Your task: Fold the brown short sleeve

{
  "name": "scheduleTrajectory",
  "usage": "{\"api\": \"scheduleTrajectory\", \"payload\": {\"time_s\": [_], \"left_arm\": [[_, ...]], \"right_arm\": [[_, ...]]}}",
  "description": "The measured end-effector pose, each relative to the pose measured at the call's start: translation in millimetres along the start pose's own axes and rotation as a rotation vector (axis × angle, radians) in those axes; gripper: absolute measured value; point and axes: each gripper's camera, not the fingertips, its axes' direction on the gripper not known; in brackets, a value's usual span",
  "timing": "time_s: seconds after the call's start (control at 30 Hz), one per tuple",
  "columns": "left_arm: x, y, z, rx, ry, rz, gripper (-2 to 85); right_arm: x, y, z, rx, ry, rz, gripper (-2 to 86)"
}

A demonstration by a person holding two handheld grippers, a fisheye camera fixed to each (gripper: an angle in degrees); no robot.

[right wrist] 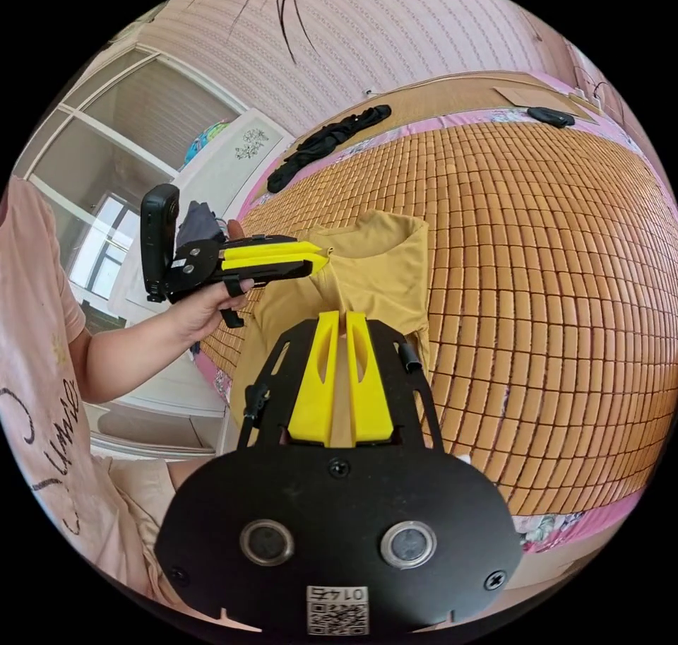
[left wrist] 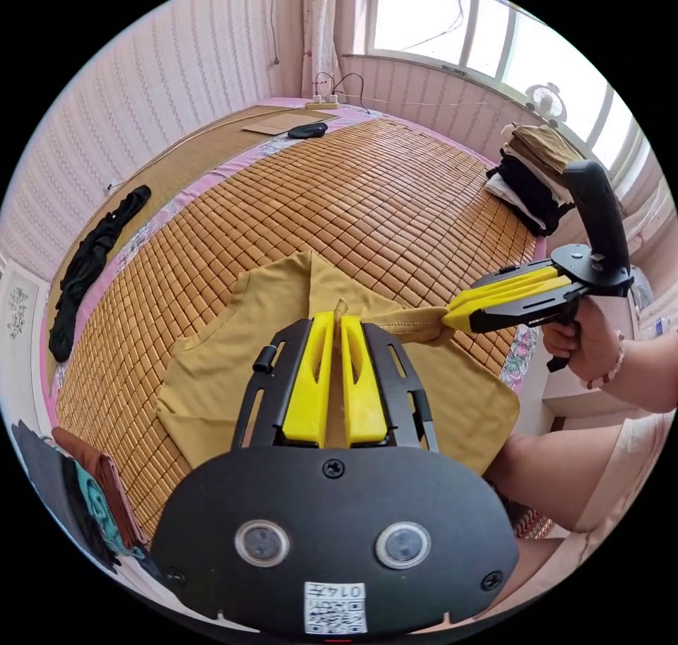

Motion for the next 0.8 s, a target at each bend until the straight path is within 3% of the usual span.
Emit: {"api": "scheduleTrajectory", "payload": {"time_s": [0.3,0.57,0.8], "left_arm": [[-43,98,10,-0.013,0.086,-0.148,0.3],[-76,177,20,-0.143,0.195,-0.2,4.7],[-106,233,-8,-0.165,0.149,-0.253,2.4]], "right_arm": [[-36,-11,41,-0.187,0.082,-0.102,0.8],[-58,-4,73,-0.45,0.115,-0.178,0.7],[-64,-36,68,-0.441,0.213,-0.21,5.4]]}}
